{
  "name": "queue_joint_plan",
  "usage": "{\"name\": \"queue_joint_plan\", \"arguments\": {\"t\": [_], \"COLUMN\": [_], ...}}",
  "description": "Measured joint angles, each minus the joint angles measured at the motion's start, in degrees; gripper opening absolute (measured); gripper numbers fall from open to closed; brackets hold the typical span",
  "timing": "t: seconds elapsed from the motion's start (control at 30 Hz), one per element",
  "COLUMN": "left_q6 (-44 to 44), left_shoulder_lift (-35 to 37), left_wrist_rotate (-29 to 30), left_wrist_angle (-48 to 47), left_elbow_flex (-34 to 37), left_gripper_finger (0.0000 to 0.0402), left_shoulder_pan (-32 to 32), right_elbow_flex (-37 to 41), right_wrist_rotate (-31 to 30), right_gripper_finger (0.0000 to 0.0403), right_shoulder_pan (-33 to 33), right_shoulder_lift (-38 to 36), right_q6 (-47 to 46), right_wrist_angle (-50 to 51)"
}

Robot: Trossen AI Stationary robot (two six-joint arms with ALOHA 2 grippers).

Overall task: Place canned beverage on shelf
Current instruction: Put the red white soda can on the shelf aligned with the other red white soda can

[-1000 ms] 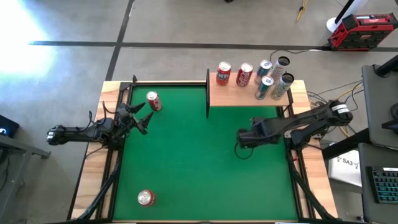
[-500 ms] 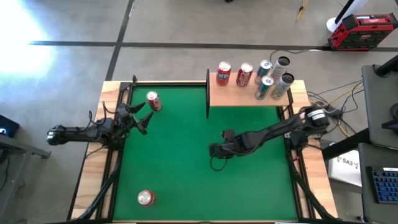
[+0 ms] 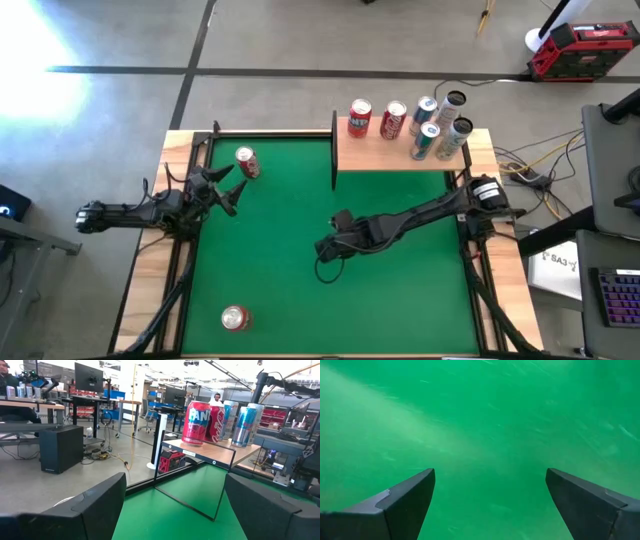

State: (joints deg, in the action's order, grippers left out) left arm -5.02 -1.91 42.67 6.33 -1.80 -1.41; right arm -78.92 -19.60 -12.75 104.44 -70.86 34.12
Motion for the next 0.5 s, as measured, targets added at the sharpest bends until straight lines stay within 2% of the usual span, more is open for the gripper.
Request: {"name": "queue_joint_plan", "arguments": {"t": [0.23, 0.4, 0.5], "left_q6": [-0.01, -0.02, 0.00], "left_shoulder_lift": [0.00, 0.02, 0.02], "left_wrist_rotate": [0.00, 0.00, 0.00], "left_wrist_angle": [0.00, -0.09, 0.03], "left_elbow_flex": [0.00, -0.02, -0.02], "left_gripper_finger": [0.0324, 0.0324, 0.0324], "left_shoulder_pan": [0.02, 0.02, 0.01], "right_elbow_flex": [-6.01, -6.90, -6.59], "right_wrist_rotate": [-1.52, -3.77, -7.64], "right_gripper_finger": [0.0373, 0.0373, 0.0368], "right_shoulder_pan": [0.00, -0.30, -1.43], "right_shoulder_lift": [3.64, 3.51, 2.36], "right_q6": [5.54, 1.28, -2.52], "right_wrist_angle": [1.96, 8.27, 13.10]}}
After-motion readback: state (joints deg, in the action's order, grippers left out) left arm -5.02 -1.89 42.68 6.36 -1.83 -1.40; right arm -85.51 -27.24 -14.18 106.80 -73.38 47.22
